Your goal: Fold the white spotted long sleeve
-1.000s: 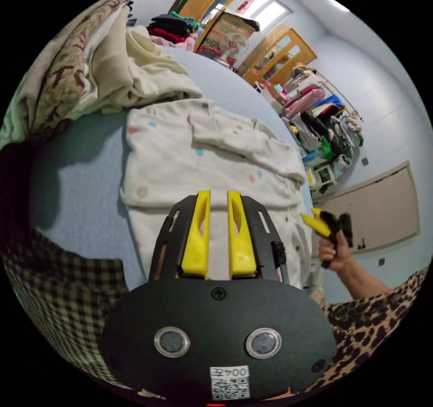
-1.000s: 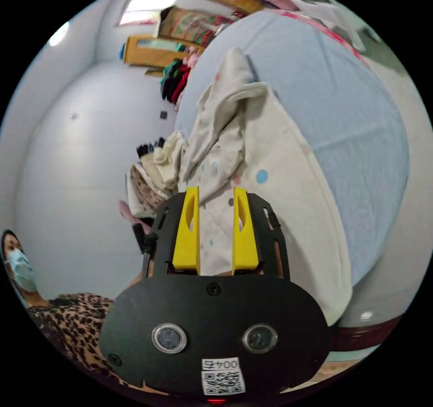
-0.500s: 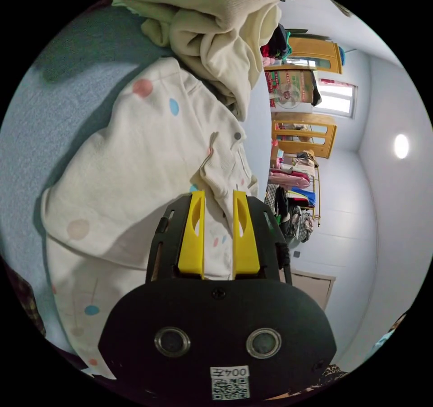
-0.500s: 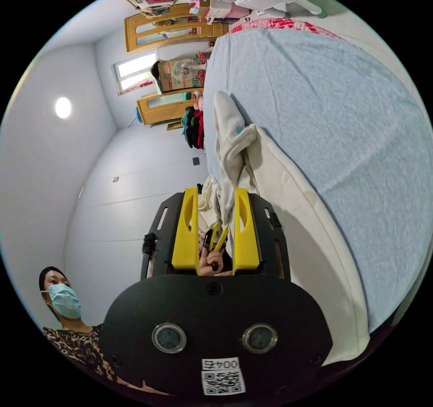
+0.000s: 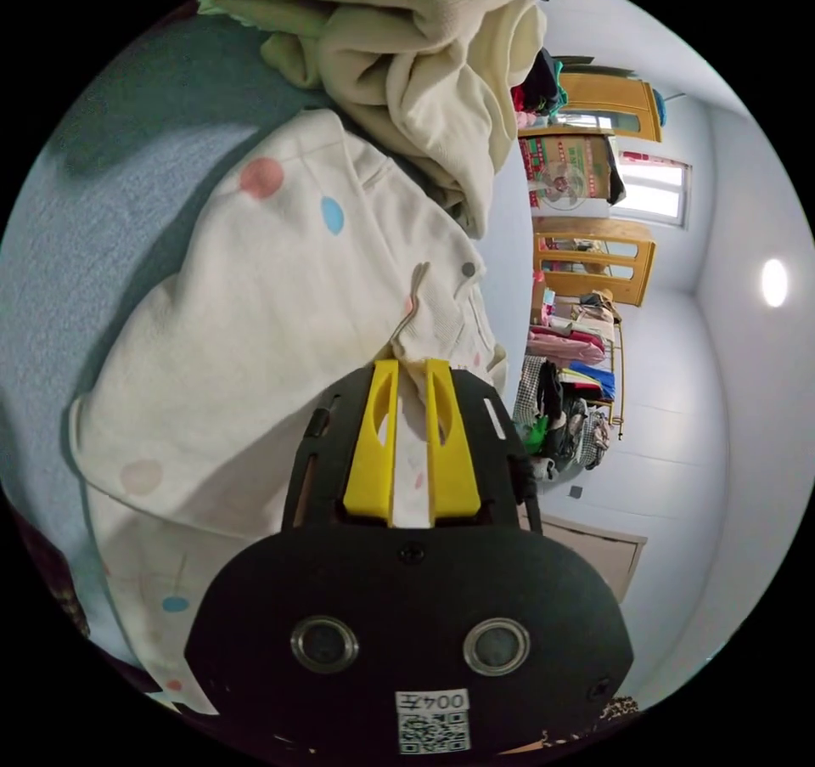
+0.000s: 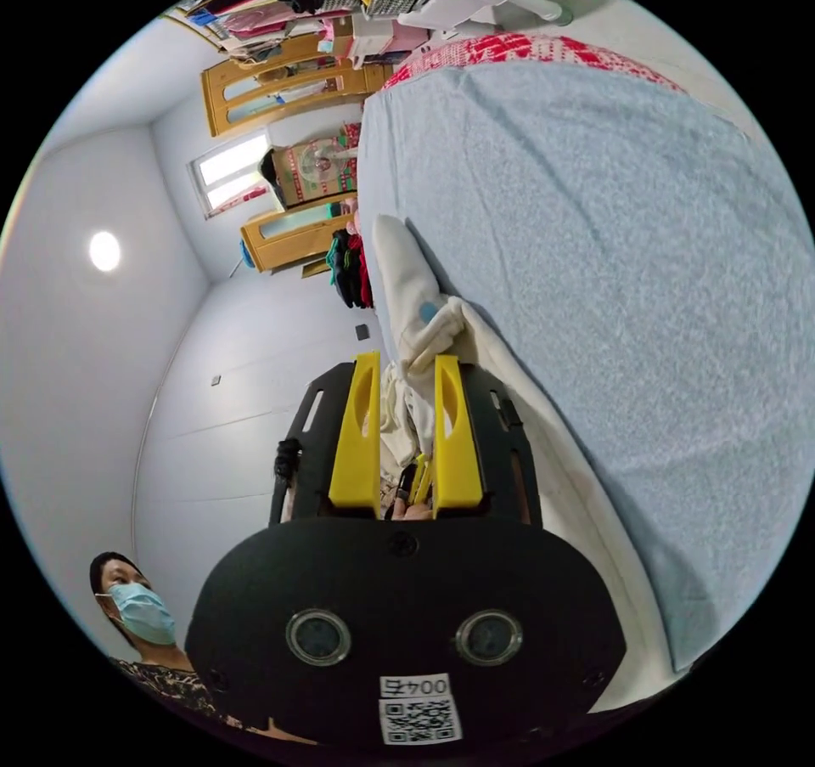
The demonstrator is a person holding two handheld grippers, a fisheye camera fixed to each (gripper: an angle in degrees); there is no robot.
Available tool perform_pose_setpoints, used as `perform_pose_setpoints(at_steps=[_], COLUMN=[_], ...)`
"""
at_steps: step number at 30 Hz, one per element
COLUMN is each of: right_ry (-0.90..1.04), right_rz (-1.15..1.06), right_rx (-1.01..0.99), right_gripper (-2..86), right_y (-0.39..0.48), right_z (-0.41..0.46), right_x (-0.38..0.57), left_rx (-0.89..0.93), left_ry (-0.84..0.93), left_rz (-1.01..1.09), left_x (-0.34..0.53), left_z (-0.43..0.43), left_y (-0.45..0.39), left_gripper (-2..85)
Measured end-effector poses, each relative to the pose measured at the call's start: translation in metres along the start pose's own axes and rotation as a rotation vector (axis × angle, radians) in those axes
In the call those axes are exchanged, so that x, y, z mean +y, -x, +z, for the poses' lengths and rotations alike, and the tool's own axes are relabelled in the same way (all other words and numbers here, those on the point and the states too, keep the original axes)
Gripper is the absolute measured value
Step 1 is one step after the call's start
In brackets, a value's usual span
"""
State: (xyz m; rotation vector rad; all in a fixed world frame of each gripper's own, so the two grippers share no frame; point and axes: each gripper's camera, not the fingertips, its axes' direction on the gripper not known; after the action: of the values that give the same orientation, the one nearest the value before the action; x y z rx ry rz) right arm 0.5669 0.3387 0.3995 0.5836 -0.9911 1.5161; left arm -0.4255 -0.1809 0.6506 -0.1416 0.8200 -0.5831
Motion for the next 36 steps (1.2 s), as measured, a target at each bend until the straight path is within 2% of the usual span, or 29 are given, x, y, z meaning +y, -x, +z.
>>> perform_pose_setpoints(at_steps=[4,6,8,10,14,17,21,23,27,31,36], right_ry=[0.024,0.075,0.108,0.138,0.186,0.192,0.217,0.208,0.236,0.193,0.208], right_rz=[-0.150,-0.338,-0.434,-0.438,-0.417,-0.499,-0.507,-0.500,-0.518,-0.581,-0.553], right_rx=[0.115,0.303,0.468,0.562,0.561,0.662,0.770,0.765,0.799,0.776,0.552], right_gripper=[4.4,4.0,3.8,3.6,3.6,3.5,3.7,4.0,6.0,6.3,8.6], right_y=[0.034,0.070,0.084,0.083,0.082,0.098,0.094,0.093,0.105,0.123,0.136], right_z=[0.003,0.010,0.016,0.020,0.022,0.030,0.039,0.037,0.027,0.007,0.002], right_x=[-0.008,-0.009,-0.010,-0.016,-0.030,-0.032,-0.040,-0.042,-0.046,-0.054,-0.100], left_rx=[-0.035,-0.038,-0.099,-0.146,-0.107,-0.145,-0.173,-0.214,-0.175,-0.220,-0.353], left_ry=[-0.030,-0.065,-0.069,-0.041,-0.010,-0.016,0.036,0.076,0.063,0.020,0.061], left_rz=[0.111,0.274,0.356,0.336,0.199,0.317,0.298,0.317,0.329,0.363,0.419], left_x=[0.009,0.028,0.043,0.051,0.063,0.074,0.078,0.084,0.102,0.128,0.186], left_z=[-0.007,-0.024,-0.031,-0.028,-0.016,-0.011,0.004,0.015,0.014,0.001,0.008], left_y=[-0.023,-0.058,-0.070,-0.055,-0.009,-0.031,-0.026,-0.024,-0.024,-0.031,-0.038], left_gripper=[2.9,2.4,2.2,2.1,2.0,2.0,2.1,2.2,2.6,2.7,2.3])
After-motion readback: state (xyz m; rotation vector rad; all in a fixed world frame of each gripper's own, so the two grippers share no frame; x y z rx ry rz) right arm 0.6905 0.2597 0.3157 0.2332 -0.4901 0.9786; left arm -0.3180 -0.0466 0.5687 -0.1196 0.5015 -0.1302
